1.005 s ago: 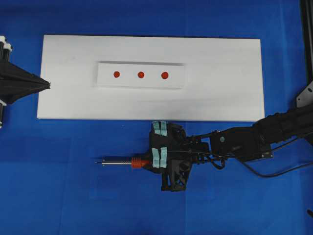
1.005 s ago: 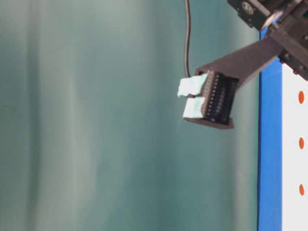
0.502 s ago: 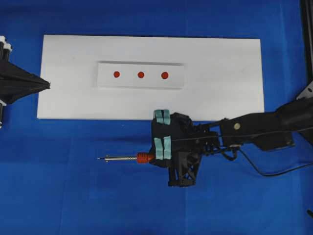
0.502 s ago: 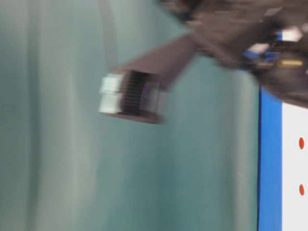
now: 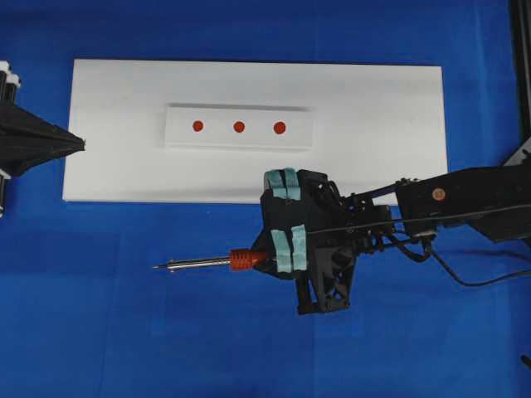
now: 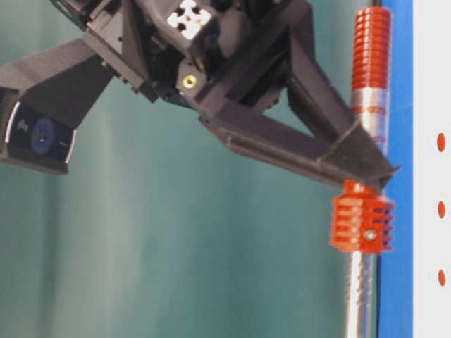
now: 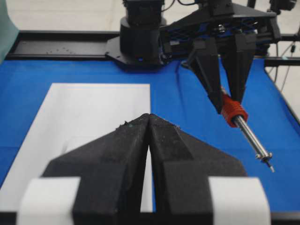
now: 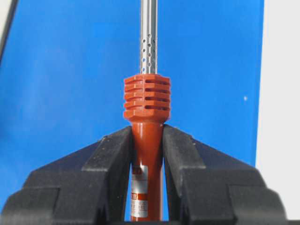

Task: Touch the tip of the soldering iron to the mark.
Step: 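Lift the soldering iron with the right gripper, tip pointing left, then carry the iron over the strip and lower its tip toward the right red dot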

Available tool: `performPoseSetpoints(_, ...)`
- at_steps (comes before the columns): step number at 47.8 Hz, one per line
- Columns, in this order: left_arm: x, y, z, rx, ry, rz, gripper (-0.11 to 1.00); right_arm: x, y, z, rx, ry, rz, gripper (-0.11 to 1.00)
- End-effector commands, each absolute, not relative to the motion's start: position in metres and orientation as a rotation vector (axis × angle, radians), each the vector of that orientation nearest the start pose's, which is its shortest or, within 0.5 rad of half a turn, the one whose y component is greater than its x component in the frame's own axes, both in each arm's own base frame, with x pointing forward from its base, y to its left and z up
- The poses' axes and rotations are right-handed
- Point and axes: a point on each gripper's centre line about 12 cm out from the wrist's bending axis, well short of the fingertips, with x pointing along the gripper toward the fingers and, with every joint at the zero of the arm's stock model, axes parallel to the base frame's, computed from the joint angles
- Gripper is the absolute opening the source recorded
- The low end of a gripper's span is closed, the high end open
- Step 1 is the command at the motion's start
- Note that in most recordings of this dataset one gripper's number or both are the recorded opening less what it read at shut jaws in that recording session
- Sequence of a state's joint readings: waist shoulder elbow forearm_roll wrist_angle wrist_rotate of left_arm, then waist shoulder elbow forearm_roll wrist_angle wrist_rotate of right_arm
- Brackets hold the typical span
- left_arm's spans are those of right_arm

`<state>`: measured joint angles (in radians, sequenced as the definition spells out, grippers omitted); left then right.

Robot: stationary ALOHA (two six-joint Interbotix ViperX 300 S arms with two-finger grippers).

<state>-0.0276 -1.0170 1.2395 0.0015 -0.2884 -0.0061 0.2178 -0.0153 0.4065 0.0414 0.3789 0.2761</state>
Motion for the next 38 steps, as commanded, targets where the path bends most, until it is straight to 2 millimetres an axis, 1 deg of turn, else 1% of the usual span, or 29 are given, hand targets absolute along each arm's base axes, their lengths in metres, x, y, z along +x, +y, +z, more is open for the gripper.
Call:
performPoseSetpoints(1, 0.188, -0.005, 0.28, -0.004, -0.075, -0.026, 0.0, 0.408, 0.091, 0.252, 0.225, 0.741, 0.107, 0.06)
performPoseSetpoints(6, 0.188, -0.005, 0.28, -0.006, -0.075, -0.025, 0.0, 0.409, 0.089, 0.252, 0.209, 0.741, 0.102, 0.06)
performPoseSetpoints(11, 0.188, -0.005, 0.28, -0.006, -0.075, -0.025, 0.0, 0.407, 0.078, 0.251, 0.175, 0.748, 0.08, 0.06)
performPoseSetpoints(22, 0.188, -0.005, 0.279, -0.006, -0.07, -0.026, 0.0, 0.404, 0.032, 0.256, 0.112, 0.766, -0.013, 0.06)
performPoseSetpoints(38, 0.188, -0.005, 0.279, -0.007, -0.072, -0.025, 0.0, 0.401, -0.03, 0.256, 0.0, 0.802, -0.101, 0.06)
